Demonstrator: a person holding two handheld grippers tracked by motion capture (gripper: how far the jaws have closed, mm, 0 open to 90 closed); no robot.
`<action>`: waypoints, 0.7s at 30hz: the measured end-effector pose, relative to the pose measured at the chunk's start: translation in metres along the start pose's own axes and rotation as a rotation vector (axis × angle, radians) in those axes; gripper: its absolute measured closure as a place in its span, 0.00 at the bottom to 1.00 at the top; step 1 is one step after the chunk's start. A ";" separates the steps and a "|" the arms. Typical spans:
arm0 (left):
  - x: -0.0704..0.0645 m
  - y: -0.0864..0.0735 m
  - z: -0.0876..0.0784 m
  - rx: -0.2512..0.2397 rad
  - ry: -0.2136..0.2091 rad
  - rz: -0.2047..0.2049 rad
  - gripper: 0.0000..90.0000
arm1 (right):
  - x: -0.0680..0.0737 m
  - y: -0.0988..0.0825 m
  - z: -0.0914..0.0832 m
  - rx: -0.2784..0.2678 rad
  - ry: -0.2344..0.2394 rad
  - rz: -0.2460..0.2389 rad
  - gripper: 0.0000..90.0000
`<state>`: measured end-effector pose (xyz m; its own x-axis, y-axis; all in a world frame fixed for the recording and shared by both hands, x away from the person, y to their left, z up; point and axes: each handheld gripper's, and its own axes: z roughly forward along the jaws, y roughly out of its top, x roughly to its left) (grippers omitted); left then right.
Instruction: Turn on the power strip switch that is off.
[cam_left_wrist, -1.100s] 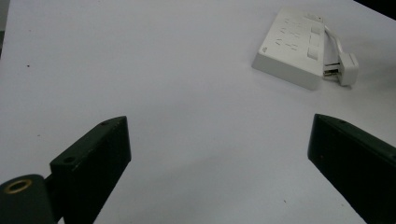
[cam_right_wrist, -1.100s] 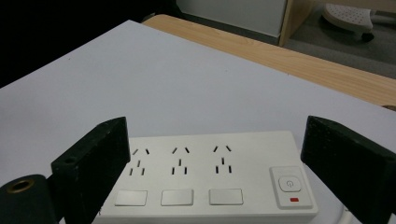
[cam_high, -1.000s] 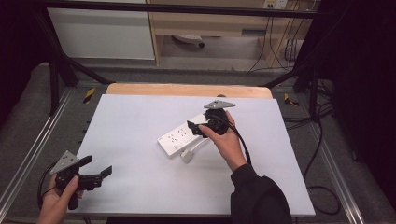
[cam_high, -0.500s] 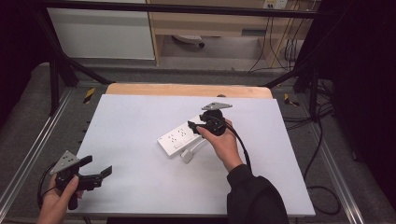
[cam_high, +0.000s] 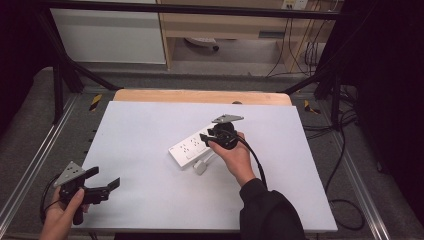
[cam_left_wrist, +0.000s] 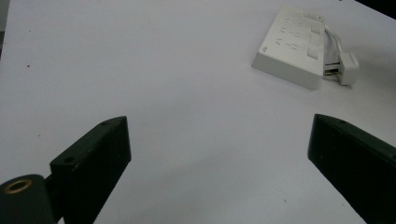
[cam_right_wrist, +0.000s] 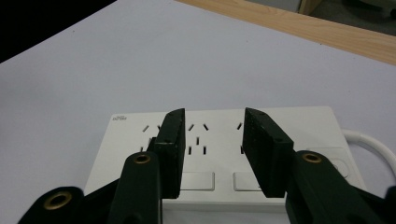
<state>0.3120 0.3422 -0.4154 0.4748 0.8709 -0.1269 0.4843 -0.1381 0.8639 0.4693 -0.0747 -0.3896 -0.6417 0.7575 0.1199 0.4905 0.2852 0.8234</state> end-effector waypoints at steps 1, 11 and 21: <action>0.000 0.000 0.000 0.000 0.000 0.000 0.07 | 0.000 -0.001 0.000 0.000 -0.001 -0.002 0.68; 0.000 0.000 0.000 0.002 -0.001 0.001 0.07 | 0.002 -0.003 0.002 -0.005 -0.002 -0.015 0.75; 0.000 0.000 0.001 0.006 0.000 0.002 0.07 | 0.004 -0.006 0.005 0.002 0.003 -0.021 0.80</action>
<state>0.3123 0.3418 -0.4158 0.4755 0.8708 -0.1249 0.4873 -0.1426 0.8615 0.4672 -0.0705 -0.3971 -0.6540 0.7492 0.1044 0.4783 0.3026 0.8244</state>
